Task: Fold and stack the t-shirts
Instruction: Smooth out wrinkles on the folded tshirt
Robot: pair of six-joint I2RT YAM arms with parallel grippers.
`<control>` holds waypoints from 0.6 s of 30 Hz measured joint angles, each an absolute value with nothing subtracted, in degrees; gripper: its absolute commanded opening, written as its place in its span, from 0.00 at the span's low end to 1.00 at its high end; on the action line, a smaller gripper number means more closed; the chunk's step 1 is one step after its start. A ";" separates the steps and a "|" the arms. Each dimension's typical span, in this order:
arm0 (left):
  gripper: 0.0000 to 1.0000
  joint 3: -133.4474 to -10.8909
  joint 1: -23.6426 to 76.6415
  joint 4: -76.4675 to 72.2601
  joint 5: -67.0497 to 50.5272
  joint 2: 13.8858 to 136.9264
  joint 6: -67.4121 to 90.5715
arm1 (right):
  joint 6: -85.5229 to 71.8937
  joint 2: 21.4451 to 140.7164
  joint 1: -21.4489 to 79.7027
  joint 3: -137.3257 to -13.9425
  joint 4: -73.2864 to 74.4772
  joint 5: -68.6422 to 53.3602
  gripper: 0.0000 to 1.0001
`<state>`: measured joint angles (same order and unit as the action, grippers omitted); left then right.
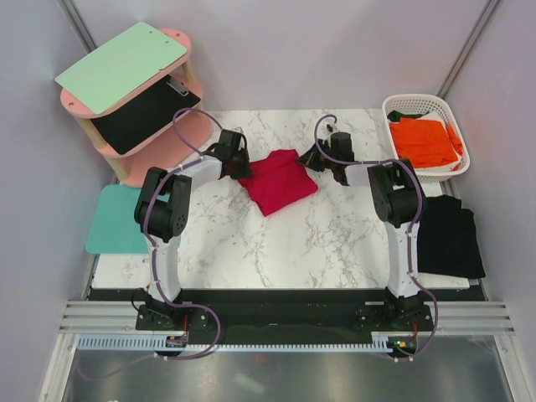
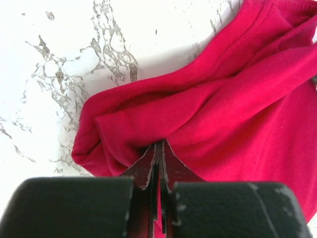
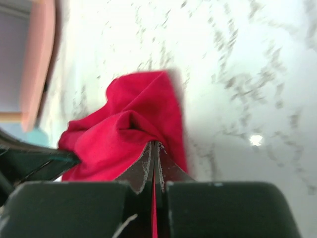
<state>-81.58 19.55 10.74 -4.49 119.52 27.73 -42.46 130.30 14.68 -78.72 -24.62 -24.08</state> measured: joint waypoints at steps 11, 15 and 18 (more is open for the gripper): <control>0.02 -68.07 18.55 10.59 -5.48 106.34 27.14 | -28.51 109.36 15.38 -72.93 -8.64 -3.36 0.18; 0.02 -64.60 19.49 9.43 -7.53 100.20 27.18 | -24.82 100.31 18.24 -72.73 -5.21 1.83 0.46; 0.05 -63.31 20.88 7.92 -9.39 98.08 27.20 | -22.72 96.55 19.51 -72.73 -0.23 5.87 0.87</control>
<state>-63.31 20.88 7.92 -9.39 98.08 27.20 -22.72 96.55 19.51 -72.73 -0.23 5.87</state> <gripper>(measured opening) 0.026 0.512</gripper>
